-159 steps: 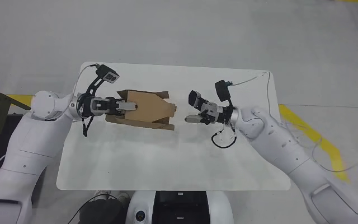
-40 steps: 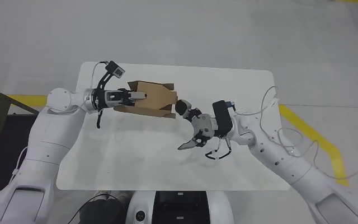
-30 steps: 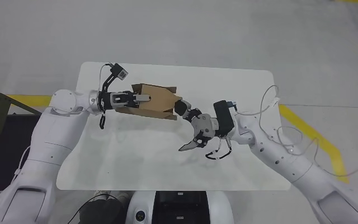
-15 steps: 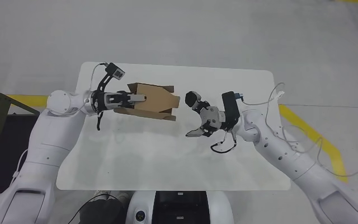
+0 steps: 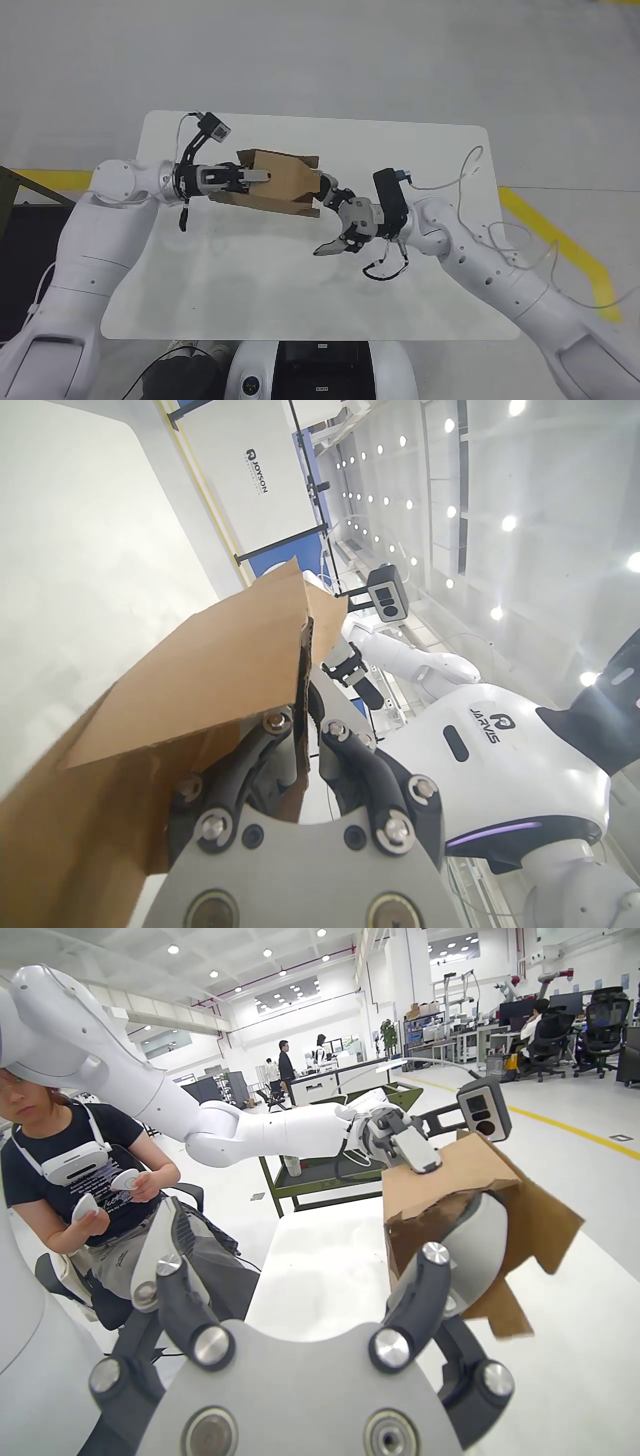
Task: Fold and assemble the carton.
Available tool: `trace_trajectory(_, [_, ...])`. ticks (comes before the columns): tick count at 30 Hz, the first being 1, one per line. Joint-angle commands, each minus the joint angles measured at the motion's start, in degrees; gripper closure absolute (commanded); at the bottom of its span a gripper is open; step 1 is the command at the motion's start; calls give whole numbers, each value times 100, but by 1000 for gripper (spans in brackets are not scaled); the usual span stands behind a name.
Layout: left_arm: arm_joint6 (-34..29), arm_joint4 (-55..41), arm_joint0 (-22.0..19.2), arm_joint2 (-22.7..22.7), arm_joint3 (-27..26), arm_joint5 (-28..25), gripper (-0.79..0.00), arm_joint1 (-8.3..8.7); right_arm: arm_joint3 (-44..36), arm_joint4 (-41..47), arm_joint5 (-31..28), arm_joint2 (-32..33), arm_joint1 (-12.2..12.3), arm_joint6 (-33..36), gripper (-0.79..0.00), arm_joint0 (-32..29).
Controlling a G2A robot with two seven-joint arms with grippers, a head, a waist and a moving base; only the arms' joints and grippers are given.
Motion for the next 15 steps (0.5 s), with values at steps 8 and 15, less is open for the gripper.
trace_trajectory(8, [146,331,-62,141,19,55,0,-38,-18,-43,0,-42,-41,-44,-785,97])
trace_trajectory(15, [207,550,-97,264,-63,104,0,-67,18,39,0,-214,-131,68,-785,218])
